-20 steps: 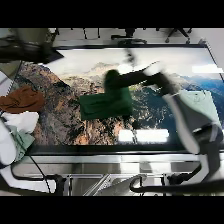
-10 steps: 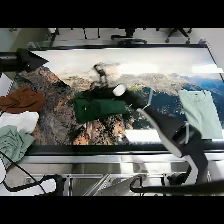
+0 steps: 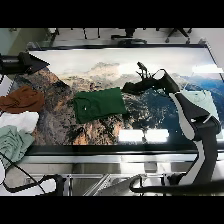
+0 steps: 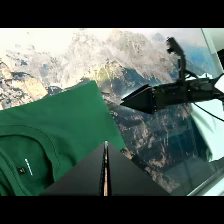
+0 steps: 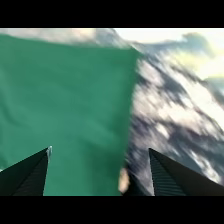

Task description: Fold the shirts.

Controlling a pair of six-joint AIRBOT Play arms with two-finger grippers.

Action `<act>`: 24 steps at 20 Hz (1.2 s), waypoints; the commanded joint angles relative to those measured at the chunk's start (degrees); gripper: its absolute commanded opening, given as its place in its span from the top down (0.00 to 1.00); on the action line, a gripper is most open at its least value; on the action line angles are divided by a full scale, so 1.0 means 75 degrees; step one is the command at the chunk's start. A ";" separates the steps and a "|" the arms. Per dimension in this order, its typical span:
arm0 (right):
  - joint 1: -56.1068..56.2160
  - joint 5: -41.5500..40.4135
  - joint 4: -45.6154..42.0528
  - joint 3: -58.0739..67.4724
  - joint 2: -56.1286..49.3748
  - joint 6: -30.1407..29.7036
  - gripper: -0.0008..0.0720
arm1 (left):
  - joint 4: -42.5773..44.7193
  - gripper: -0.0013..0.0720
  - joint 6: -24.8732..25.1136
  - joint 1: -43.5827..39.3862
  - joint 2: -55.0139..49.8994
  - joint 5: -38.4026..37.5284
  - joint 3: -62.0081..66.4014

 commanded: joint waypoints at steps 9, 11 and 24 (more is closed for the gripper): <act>0.0536 0.0353 0.1734 0.0003 -0.1180 -0.0711 0.52 | 0.0003 0.95 0.0070 -0.0003 0.0006 0.0009 -0.0009; 0.0533 0.0455 0.1880 0.0006 -0.0965 -0.1084 0.96 | 0.0003 0.95 0.0070 -0.0003 0.0006 0.0012 -0.0009; -0.3864 0.0006 0.0950 0.1448 0.2413 0.0268 0.97 | 0.0073 0.95 0.0140 0.0000 0.0006 -0.0452 -0.0009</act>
